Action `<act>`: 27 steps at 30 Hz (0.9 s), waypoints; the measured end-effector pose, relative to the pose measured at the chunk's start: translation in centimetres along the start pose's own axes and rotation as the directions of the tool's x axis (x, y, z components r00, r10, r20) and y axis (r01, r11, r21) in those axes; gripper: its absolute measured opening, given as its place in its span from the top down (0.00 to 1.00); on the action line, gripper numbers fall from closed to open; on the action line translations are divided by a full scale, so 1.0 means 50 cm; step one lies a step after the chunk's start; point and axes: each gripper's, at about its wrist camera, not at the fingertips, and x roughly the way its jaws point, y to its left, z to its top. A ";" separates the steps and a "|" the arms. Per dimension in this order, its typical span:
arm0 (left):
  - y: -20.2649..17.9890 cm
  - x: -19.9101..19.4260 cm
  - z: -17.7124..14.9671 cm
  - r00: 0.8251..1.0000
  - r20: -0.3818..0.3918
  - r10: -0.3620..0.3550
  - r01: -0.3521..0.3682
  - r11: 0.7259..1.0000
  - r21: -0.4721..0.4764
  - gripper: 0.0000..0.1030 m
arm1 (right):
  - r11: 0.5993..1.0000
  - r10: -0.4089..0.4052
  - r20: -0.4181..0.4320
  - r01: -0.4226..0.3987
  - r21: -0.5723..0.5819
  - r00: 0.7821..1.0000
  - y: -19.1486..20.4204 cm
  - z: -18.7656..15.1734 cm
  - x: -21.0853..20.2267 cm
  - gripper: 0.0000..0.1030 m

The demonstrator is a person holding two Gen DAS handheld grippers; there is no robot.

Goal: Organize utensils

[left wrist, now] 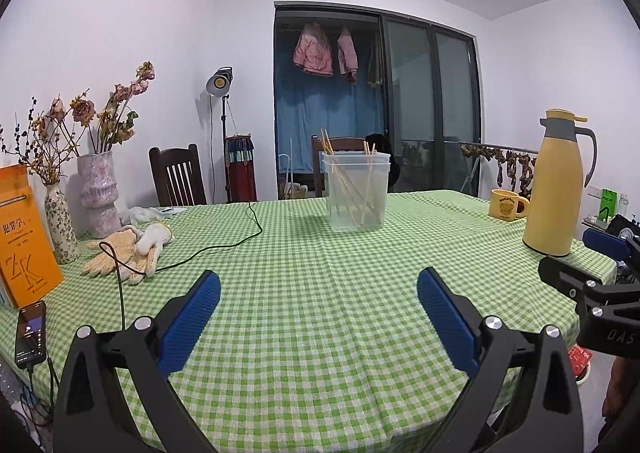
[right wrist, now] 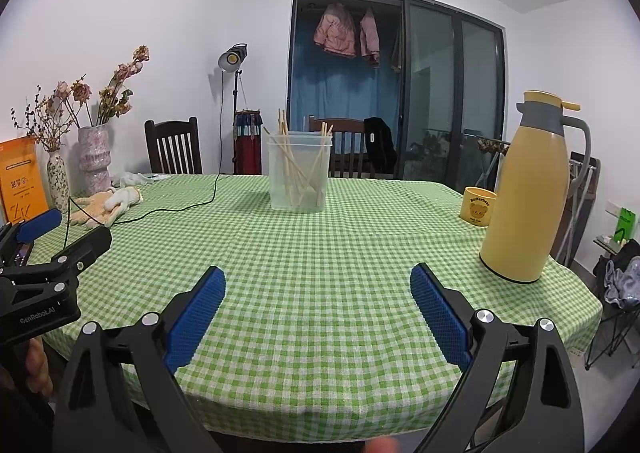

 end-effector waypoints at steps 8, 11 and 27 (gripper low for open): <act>0.000 -0.002 0.000 1.000 0.005 0.003 -0.003 1.000 0.001 0.07 | 1.000 -0.010 0.002 0.010 -0.001 1.000 -0.002 -0.003 0.000 0.13; 0.001 -0.003 0.000 1.000 0.002 0.001 -0.001 1.000 -0.004 0.07 | 1.000 -0.016 0.008 0.016 -0.022 1.000 0.006 -0.006 -0.003 0.13; 0.002 -0.003 -0.003 1.000 -0.007 0.011 -0.011 1.000 -0.017 0.07 | 1.000 -0.010 -0.005 0.010 0.000 1.000 -0.001 -0.002 0.002 0.13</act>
